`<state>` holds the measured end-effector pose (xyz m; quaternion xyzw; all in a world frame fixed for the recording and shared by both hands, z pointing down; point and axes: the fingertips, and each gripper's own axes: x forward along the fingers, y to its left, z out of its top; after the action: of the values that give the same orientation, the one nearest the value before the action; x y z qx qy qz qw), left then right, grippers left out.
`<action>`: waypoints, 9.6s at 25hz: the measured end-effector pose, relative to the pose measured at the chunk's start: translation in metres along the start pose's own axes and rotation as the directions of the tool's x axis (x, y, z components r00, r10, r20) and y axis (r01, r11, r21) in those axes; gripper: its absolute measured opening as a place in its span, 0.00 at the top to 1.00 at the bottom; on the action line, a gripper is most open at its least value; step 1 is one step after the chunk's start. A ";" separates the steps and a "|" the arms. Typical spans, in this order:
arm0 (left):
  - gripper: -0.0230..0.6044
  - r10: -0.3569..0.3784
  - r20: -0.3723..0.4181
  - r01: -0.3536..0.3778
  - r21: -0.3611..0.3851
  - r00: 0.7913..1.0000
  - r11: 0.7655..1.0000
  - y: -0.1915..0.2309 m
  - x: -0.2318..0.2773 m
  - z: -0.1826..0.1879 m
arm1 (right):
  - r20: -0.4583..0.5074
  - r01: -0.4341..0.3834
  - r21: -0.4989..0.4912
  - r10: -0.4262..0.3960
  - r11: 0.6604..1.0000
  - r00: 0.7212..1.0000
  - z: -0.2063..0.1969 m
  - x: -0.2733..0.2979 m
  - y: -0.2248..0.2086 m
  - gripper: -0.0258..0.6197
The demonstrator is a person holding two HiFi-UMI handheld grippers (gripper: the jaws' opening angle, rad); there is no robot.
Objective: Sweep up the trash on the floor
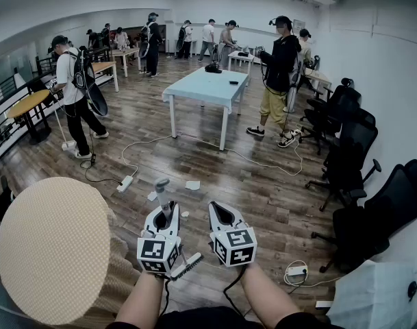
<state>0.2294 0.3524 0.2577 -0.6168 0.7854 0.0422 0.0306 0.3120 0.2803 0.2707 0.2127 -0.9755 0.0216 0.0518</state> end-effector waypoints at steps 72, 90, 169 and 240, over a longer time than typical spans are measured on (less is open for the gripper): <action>0.92 0.154 -0.065 -0.147 0.090 0.986 0.985 0.343 0.338 -0.050 | -0.174 -0.160 0.173 0.190 0.972 0.966 -0.048 0.454 -0.112 0.94; 0.93 0.074 -0.210 -0.071 0.019 0.975 0.997 0.493 0.486 -0.150 | -0.244 0.106 0.125 -0.073 0.987 0.967 -0.076 0.633 -0.166 0.94; 0.92 -0.186 -0.690 0.177 -0.085 0.699 0.981 0.478 0.643 -0.451 | -0.618 0.524 0.233 -0.291 0.819 0.730 -0.186 0.562 -0.240 0.94; 0.93 -0.499 -0.719 0.813 0.158 0.484 0.561 0.222 0.707 -0.498 | -0.658 0.763 0.458 -0.404 0.456 0.636 -0.249 0.371 -0.375 0.94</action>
<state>-0.1522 -0.3301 0.6882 -0.8269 0.4228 -0.3669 -0.0533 0.1562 -0.1977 0.5663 0.5362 -0.7037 0.4216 0.1990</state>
